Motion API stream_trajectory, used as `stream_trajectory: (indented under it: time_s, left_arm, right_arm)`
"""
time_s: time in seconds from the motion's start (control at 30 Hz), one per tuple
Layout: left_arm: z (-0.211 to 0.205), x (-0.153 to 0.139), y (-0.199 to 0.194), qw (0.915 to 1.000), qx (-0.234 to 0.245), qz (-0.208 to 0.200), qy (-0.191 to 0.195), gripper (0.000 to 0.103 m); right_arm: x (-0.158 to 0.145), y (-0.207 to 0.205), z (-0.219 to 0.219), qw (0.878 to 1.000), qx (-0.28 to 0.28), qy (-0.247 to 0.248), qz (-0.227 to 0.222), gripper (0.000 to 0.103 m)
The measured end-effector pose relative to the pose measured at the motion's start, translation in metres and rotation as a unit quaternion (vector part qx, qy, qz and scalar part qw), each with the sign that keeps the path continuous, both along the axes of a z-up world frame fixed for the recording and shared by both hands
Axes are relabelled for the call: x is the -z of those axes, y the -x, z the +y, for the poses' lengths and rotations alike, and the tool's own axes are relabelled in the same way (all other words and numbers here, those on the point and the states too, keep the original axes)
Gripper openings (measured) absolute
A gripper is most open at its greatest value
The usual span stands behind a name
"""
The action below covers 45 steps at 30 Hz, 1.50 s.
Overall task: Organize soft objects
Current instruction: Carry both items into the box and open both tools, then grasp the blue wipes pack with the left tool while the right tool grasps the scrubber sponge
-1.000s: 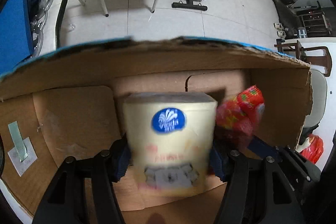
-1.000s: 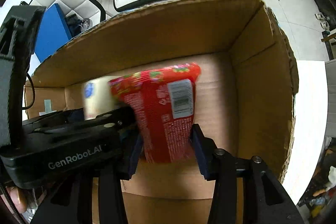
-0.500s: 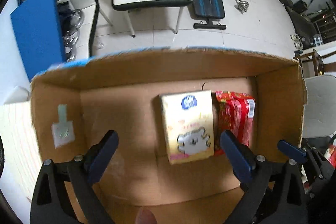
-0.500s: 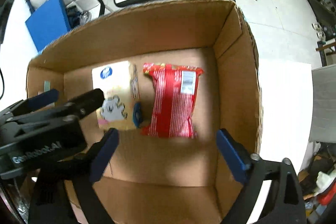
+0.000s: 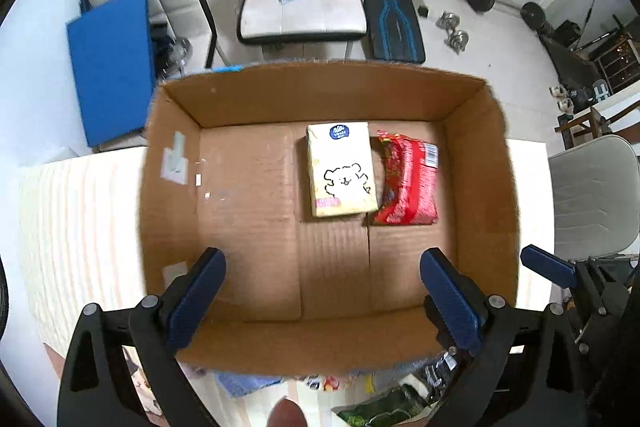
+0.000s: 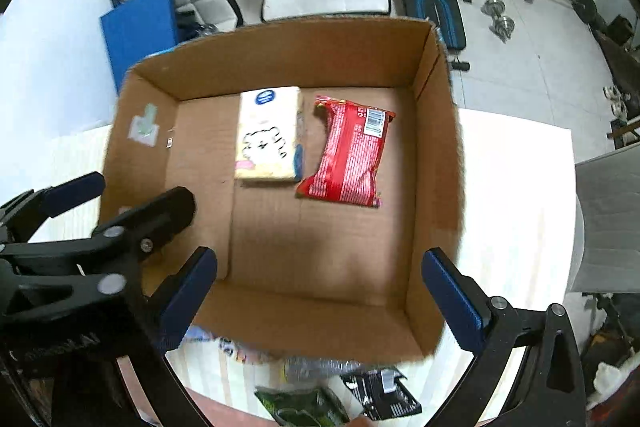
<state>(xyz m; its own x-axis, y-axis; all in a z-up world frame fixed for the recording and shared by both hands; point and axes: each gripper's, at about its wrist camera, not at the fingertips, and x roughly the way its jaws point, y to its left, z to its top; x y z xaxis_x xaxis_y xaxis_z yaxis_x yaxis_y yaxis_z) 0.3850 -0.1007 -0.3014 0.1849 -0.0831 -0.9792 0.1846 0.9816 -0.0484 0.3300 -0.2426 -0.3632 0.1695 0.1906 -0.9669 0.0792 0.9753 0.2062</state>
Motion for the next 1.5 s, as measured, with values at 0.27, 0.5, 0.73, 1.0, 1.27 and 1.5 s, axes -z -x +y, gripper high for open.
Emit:
stream_trajectory:
  time_s: [0.27,0.5,0.73,1.0,1.27,1.5]
  left_arm:
    - [0.027,-0.028,0.106,0.9893,0.066,-0.096,-0.088,0.1]
    - [0.038,0.07,0.151,0.961,0.195,-0.009,-0.196,0.1]
    - [0.022,0.151,0.146,0.9159,0.306,0.031,-0.258,0.1]
    - [0.011,0.178,0.137,0.9252,0.307,0.066,-0.212,0.069]
    - [0.06,0.178,0.136,0.9767,0.067,0.199,-0.047,0.064]
    - [0.12,0.181,0.141,0.9426,-0.135,0.274,0.135,0.064]
  right_arm:
    - [-0.016,0.094,-0.017,1.0,0.004,-0.029,0.005,0.103]
    - [0.049,0.165,-0.024,0.993,0.052,-0.062,0.09,0.103]
    - [0.076,0.172,-0.009,0.992,0.045,-0.037,0.108,0.103]
    - [0.104,0.158,-0.015,0.975,0.14,-0.119,0.124,0.1]
    - [0.143,0.137,-0.001,0.963,0.184,-0.126,0.149,0.08]
    - [0.162,0.124,0.016,0.973,0.14,-0.076,0.17,0.035]
